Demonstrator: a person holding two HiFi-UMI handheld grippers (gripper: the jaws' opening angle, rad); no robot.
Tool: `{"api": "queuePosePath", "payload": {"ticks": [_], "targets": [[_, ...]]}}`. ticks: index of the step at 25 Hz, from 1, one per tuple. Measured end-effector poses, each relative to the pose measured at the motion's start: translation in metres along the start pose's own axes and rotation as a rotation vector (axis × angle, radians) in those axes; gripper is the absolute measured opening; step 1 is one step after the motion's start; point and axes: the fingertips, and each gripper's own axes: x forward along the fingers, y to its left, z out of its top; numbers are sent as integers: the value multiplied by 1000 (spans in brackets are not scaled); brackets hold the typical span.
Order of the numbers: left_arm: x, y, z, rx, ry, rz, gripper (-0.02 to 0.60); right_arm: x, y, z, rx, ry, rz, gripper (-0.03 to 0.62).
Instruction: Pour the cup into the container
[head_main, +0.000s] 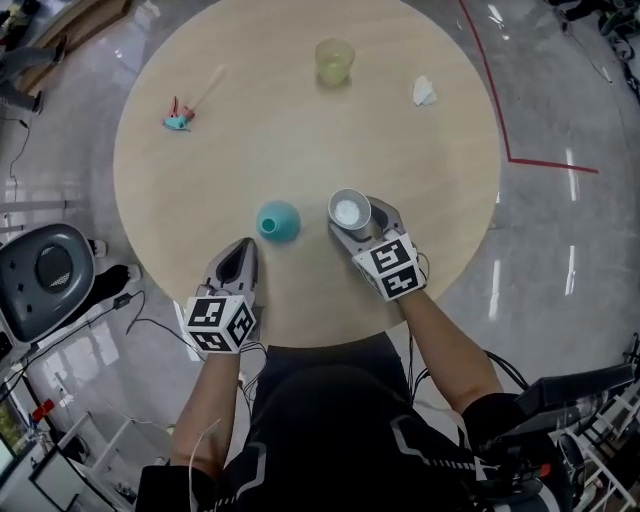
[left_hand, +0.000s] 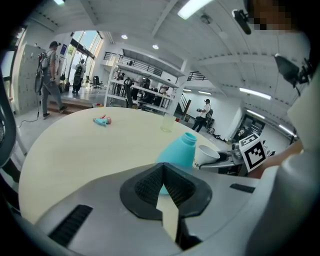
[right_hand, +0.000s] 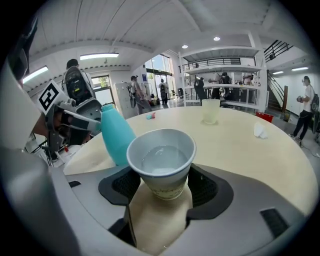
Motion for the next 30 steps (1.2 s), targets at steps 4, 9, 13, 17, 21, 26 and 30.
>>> {"api": "queuePosePath", "payload": {"ticks": [4, 9, 13, 17, 21, 26, 30], "targets": [[4, -3, -2, 7, 7, 5, 1, -1, -2, -6, -1, 13, -3, 295], [-4, -2, 3, 9, 4, 31, 2, -4, -4, 0, 8, 3, 18, 313], [-6, -3, 13, 17, -24, 30, 2, -8, -6, 8, -4, -15, 16, 336], [-19, -4, 29, 30, -66, 41, 2, -25, 2, 22, -8, -48, 19, 336], [-40, -14, 68, 52, -154, 19, 0, -52, 8, 73, -33, -146, 25, 334], [-67, -50, 104, 91, -260, -12, 0, -106, 9, 131, -20, -341, 45, 8], [-82, -70, 114, 126, -331, -21, 0, -118, 5, 140, -2, -361, 43, 6]]}}
